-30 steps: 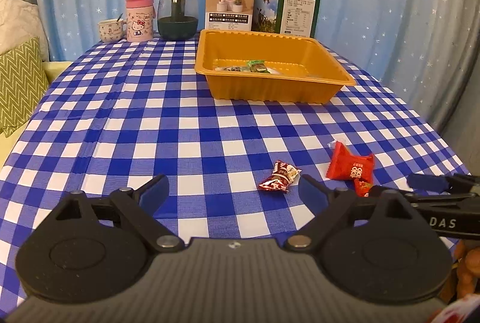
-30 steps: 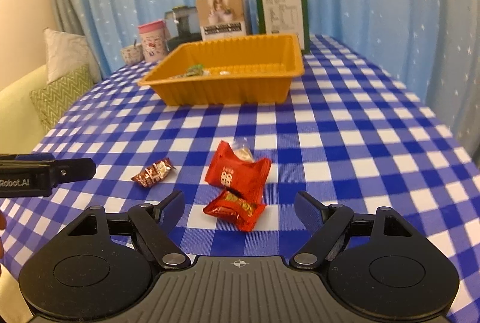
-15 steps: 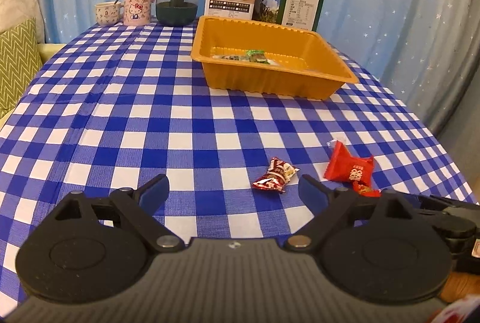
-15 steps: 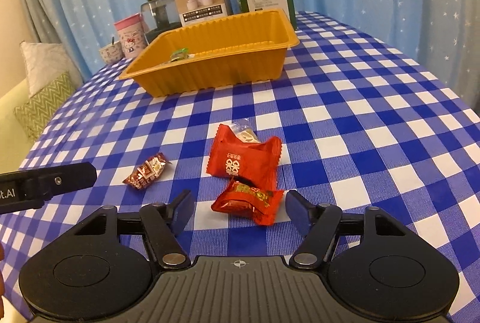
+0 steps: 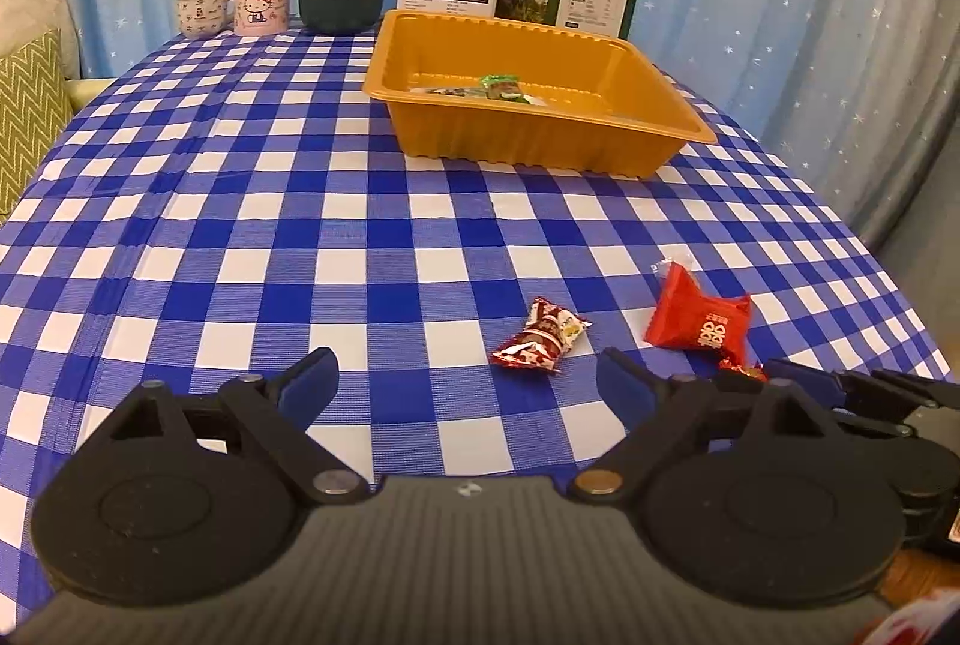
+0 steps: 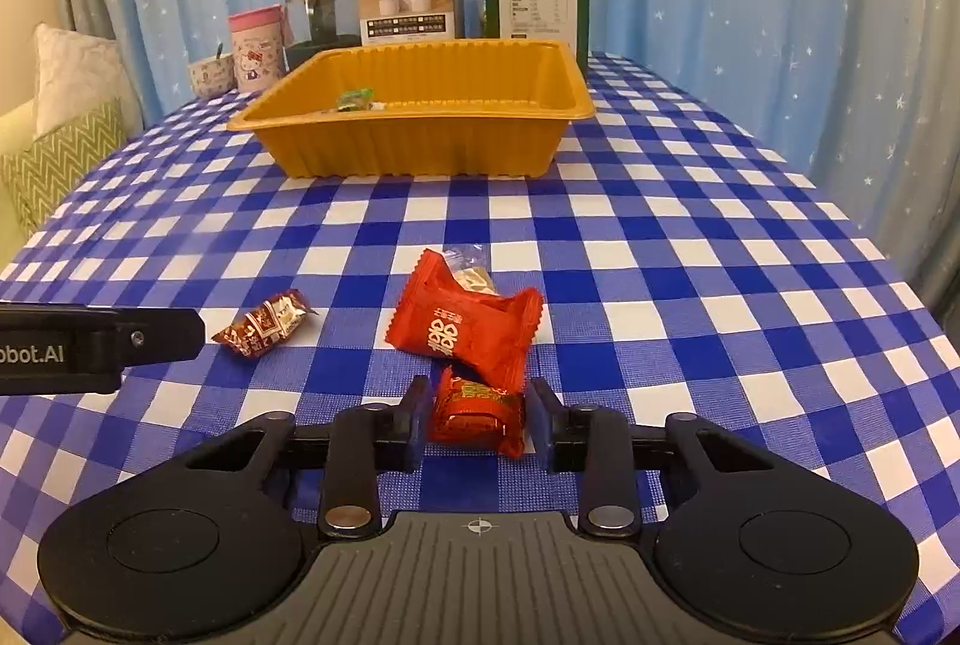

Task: Organize snacks
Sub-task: 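Grasp the small red candy with the right tool while the left tool grasps the red-white candy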

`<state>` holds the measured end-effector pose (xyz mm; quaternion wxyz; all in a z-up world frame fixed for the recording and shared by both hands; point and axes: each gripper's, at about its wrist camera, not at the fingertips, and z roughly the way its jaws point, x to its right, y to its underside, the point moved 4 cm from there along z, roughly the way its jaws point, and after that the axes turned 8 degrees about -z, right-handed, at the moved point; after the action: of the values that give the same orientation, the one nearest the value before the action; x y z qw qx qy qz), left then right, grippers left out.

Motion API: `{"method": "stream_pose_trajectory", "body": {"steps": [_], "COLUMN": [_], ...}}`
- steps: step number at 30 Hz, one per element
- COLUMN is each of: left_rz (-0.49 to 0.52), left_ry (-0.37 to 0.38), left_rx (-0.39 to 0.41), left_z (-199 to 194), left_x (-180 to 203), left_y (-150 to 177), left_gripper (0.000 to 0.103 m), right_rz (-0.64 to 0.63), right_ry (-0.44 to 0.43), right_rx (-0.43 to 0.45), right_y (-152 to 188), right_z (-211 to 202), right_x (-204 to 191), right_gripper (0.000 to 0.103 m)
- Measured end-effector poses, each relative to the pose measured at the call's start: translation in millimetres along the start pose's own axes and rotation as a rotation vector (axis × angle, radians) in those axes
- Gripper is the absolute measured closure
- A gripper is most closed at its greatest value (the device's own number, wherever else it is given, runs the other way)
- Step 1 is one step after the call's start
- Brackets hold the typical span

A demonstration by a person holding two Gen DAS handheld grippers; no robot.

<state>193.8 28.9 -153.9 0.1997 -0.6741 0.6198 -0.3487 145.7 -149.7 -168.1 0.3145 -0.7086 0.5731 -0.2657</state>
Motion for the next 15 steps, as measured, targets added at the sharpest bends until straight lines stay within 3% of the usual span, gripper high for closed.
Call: {"method": "stream_pose_trajectory", "body": {"steps": [15], "left_rz": [0.026], "left_ry": [0.019], "left_rx": [-0.013], "left_z": [2.9], "left_x": [3.3], "left_y": [1.4], "left_gripper": [0.011], "right_rz": [-0.003], "right_ry": [0.021], "right_rx": [-0.031], "right_y": [6.3], "right_z": [-3.4], "right_x": [4.9], "right_gripper": [0.07]}}
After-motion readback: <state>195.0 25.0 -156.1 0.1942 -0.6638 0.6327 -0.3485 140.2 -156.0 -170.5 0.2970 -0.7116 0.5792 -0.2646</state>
